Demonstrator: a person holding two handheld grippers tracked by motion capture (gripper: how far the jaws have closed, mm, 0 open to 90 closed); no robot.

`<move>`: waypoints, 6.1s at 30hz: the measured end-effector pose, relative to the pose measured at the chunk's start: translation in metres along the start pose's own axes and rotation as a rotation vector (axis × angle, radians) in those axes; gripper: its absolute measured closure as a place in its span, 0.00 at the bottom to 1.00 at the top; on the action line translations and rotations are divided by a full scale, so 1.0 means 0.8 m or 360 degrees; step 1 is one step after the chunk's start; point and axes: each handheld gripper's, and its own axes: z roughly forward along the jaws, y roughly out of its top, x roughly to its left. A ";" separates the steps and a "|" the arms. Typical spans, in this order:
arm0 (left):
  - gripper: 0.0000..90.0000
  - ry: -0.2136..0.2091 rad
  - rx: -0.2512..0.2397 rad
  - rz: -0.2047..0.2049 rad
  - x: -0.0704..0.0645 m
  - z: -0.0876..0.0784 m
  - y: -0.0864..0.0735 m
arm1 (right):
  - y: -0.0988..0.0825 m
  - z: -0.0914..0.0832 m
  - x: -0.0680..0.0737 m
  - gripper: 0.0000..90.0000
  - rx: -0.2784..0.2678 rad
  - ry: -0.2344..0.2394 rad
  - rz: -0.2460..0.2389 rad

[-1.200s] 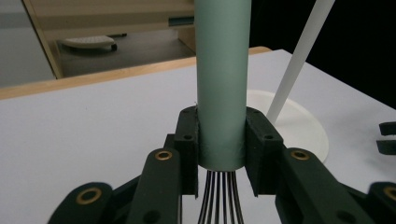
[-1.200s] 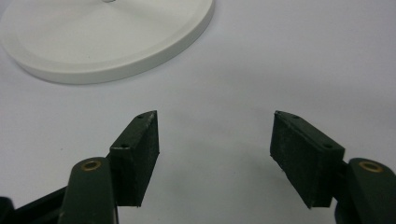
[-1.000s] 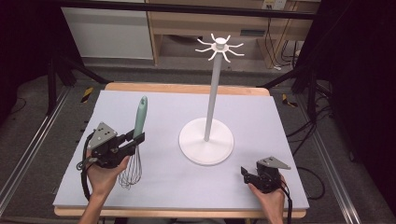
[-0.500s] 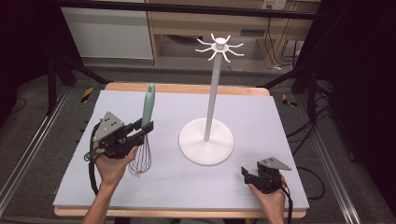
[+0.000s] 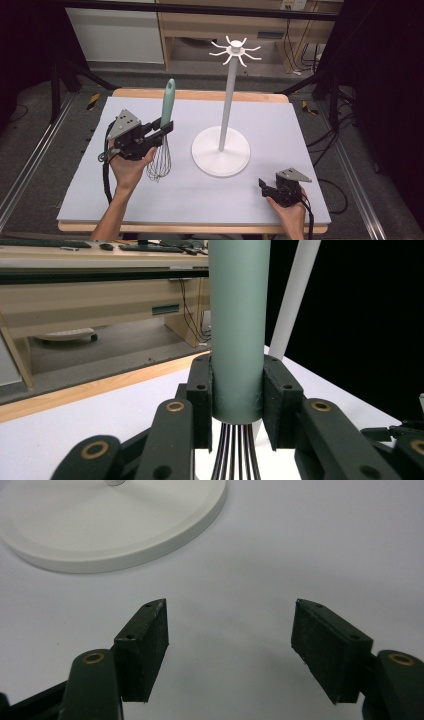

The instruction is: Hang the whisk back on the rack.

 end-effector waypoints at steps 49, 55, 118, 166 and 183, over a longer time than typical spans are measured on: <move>0.76 -0.0159 -0.0070 0.0169 -0.079 0.032 0.077 | 0.000 -0.001 -0.003 0.35 -0.0004 -0.0006 0.0008; 0.76 -0.0153 -0.0061 0.0172 -0.081 0.039 0.080 | 0.000 -0.001 -0.003 0.35 -0.0006 -0.0003 0.0010; 0.76 -0.0039 -0.0017 0.0217 -0.092 0.110 0.077 | 0.000 0.000 -0.004 0.35 0.0003 0.0002 -0.0001; 0.51 -0.0097 0.0037 0.0265 -0.073 0.068 0.032 | -0.002 -0.002 -0.009 0.33 0.0000 -0.0005 0.0031; 0.46 -0.0057 0.0221 0.0203 -0.034 0.054 -0.040 | -0.005 -0.002 -0.008 0.32 0.0009 -0.0024 0.0016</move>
